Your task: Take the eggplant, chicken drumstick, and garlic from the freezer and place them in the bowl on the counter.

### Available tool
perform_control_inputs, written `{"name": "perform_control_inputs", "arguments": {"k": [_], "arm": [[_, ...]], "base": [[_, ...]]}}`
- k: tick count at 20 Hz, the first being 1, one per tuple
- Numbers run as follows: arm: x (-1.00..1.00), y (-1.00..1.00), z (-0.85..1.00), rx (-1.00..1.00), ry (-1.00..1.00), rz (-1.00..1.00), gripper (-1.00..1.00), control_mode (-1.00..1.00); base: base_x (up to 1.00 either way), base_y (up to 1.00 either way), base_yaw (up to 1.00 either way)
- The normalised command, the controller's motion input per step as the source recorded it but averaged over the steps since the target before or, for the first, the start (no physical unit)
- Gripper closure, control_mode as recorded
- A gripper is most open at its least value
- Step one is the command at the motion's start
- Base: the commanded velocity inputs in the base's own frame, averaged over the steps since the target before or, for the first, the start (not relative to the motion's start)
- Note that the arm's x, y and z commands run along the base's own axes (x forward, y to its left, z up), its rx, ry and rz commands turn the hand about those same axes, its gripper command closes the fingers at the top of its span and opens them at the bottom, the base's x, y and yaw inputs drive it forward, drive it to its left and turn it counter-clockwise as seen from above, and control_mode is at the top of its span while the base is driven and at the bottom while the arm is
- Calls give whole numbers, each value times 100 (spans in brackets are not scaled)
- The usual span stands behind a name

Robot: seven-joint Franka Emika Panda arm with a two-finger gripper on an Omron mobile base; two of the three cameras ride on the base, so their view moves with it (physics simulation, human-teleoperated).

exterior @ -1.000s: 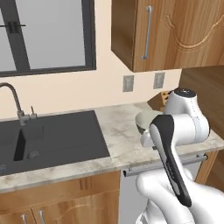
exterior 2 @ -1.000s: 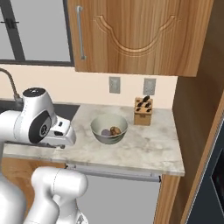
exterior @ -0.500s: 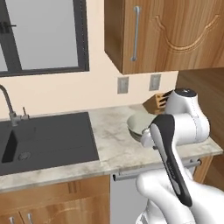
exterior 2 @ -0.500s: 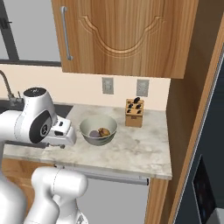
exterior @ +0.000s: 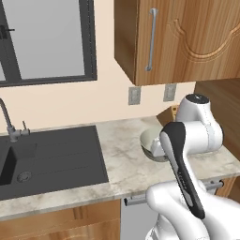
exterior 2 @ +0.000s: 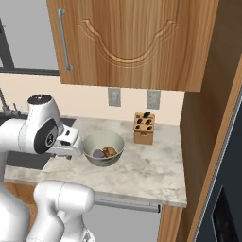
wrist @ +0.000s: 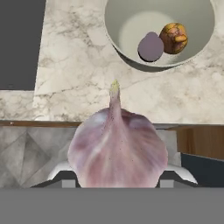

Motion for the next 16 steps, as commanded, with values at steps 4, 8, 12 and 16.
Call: {"name": "perform_control_inputs", "arguments": {"k": [4, 8, 12, 16], "arm": [[87, -50, -7, 0, 7, 0, 100, -100], [80, -42, -29, 0, 12, 0, 100, -100], [60, -23, -39, 0, 12, 0, 100, -100], [64, -7, -38, 0, 9, 0, 100, -100]], "base": [[0, 0, 0], [0, 0, 0], [0, 0, 0], [0, 0, 0]]}}
